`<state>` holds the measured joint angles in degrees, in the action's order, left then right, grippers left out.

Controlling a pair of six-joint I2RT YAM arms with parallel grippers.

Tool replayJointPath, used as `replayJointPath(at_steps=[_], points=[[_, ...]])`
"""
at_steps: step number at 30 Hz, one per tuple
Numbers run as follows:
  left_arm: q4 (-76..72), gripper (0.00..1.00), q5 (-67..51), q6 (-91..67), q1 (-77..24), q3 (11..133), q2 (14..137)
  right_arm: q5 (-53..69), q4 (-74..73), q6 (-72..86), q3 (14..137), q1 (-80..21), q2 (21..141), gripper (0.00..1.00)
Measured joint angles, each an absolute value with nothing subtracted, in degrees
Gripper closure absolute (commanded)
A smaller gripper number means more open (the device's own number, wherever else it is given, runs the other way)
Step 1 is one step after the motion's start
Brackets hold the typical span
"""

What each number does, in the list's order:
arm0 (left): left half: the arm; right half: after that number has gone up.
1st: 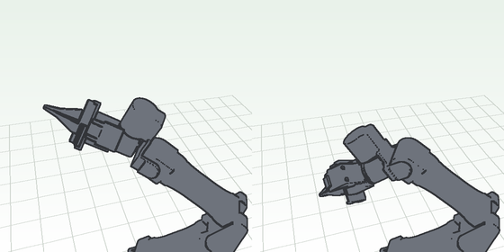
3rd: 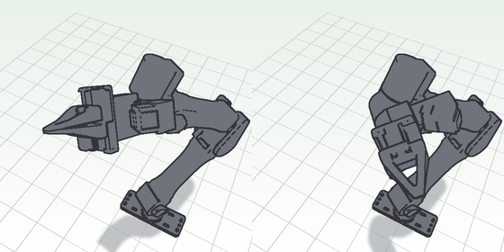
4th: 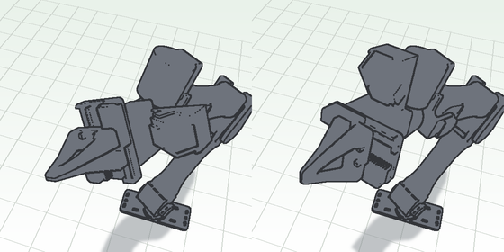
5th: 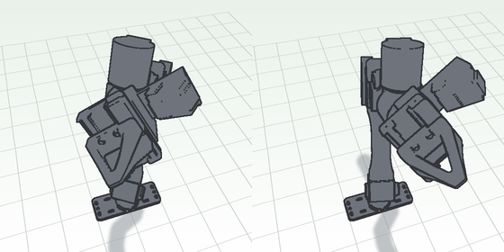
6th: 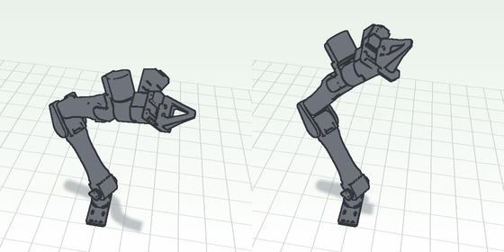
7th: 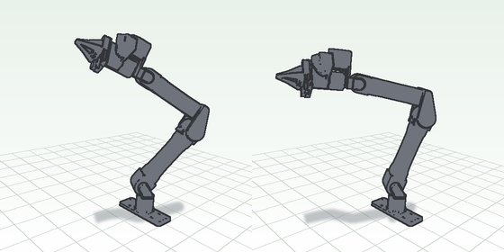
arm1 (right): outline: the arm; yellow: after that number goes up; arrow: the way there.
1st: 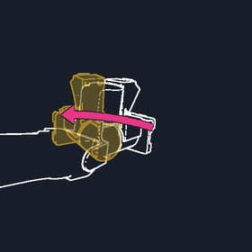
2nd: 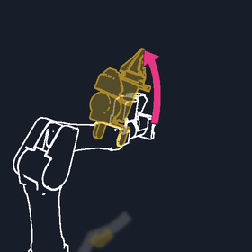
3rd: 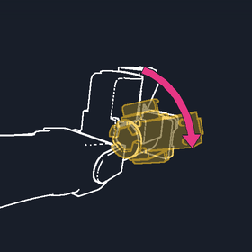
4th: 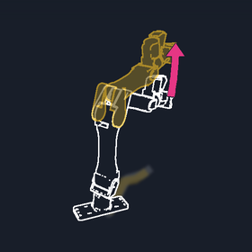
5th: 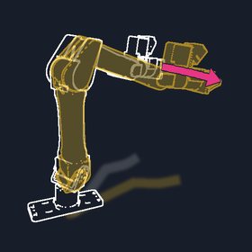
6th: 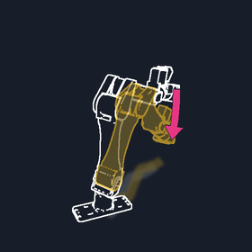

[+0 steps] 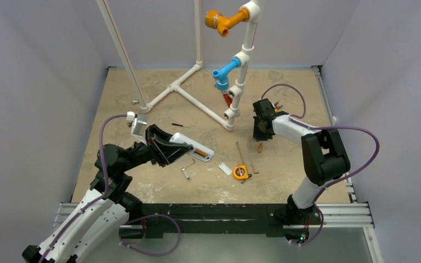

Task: Load the batteries into the remote control
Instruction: Adjust the battery at the center of the board.

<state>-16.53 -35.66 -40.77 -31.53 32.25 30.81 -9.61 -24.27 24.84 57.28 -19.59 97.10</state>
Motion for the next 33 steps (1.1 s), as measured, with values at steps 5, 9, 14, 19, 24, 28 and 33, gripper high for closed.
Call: replayJointPath(at_steps=[5, 9, 14, 19, 24, 28, 33], points=[[-16.51, 1.0, -35.64, -40.77, -31.53, 32.25, 30.79, -9.96, -26.3, 26.65, 57.89, -19.59, 97.25, 1.0], [-16.51, 1.0, -35.66, -40.77, -31.53, 32.23, 30.81, -9.93, -28.99, 27.09, 58.59, -19.59, 97.49, 1.0], [-16.6, 1.0, -35.66, -40.8, -31.53, 32.23, 31.53, -10.76, -31.81, 27.42, 59.24, -19.59, 97.78, 1.0], [-16.69, 1.0, -35.75, -40.84, -31.53, 32.23, 32.34, -11.86, -34.52, 27.59, 59.55, -19.59, 97.78, 1.0], [-16.84, 1.0, -35.79, -40.84, -31.53, 32.23, 32.38, -13.98, -36.56, 27.9, 59.61, -19.59, 97.76, 1.0], [-17.12, 1.0, -35.79, -40.86, -31.53, 32.21, 32.38, -14.59, -36.8, 28.16, 59.57, -19.59, 97.65, 1.0], [-17.26, 1.0, -35.77, -40.84, -31.53, 31.97, 32.25, -13.5, -35.16, 28.71, 58.74, -19.59, 96.03, 1.0]])
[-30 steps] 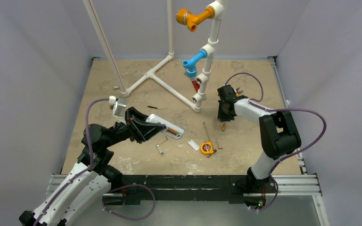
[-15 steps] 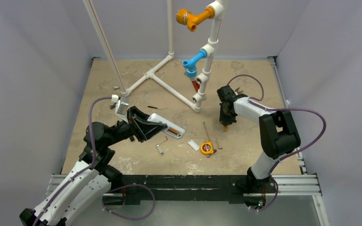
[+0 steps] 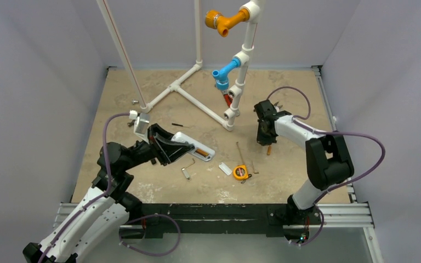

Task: Load the batteries into the remote control
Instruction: Adjust the battery at the center of the board.

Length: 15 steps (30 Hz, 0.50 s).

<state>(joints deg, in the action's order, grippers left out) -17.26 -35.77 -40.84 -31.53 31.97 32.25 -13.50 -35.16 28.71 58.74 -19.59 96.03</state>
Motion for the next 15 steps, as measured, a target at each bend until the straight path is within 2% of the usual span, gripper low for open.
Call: replayJointPath(at_steps=[8, 15], points=[[-17.08, 1.0, -35.75, -40.84, -31.53, 31.97, 31.38, -18.28, -32.8, 31.83, 56.38, -18.46, 83.24, 1.0], [-17.06, 1.0, -35.75, -40.84, -31.53, 31.97, 31.42, -19.81, -33.91, 32.34, 55.2, -13.04, 85.62, 1.0]])
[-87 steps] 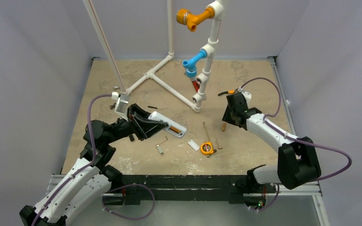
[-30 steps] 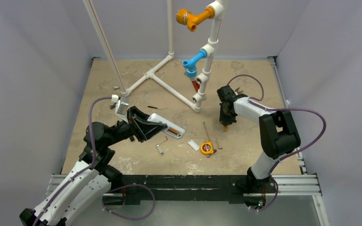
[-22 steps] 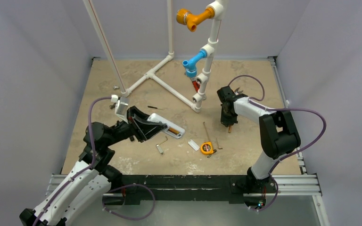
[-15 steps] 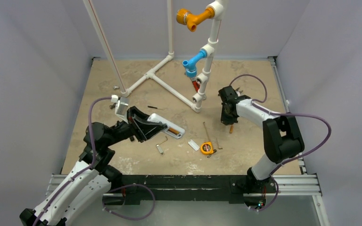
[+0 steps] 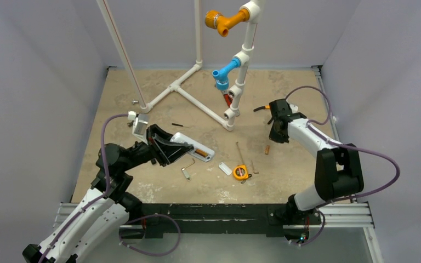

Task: Load the batteries into the remote control
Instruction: Adjust the battery at the center of the board.

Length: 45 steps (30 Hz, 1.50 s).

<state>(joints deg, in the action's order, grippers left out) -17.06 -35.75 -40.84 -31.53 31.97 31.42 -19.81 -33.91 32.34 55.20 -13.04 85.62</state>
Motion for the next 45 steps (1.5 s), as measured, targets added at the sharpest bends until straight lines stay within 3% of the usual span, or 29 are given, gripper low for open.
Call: replayJointPath(at_steps=[24, 45], points=[[-19.16, 1.0, -36.01, -41.36, -31.53, 31.94, 34.68, -8.03, -38.09, 29.52, 51.09, -13.5, 89.73, 1.0], [-19.25, 1.0, -36.03, -41.43, -31.53, 31.94, 35.05, -7.03, -37.01, 28.01, 52.49, -14.81, 91.48, 1.0]])
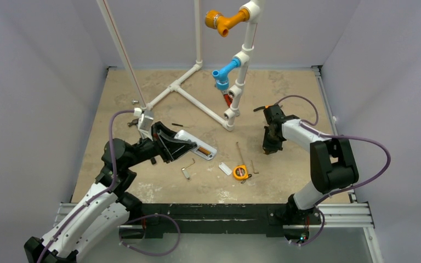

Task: Load the batteries into the remote control
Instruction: Adjust the battery at the center of the board.

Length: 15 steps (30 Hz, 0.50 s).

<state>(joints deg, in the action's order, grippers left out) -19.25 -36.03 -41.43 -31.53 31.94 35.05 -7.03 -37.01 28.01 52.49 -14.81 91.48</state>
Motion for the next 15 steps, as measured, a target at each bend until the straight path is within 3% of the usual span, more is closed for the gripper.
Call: replayJointPath(at_steps=[15], points=[[-19.25, 1.0, -36.01, -41.43, -31.53, 31.94, 35.35, -2.48, -30.74, 29.04, 52.88, -15.05, 92.51, 1.0]])
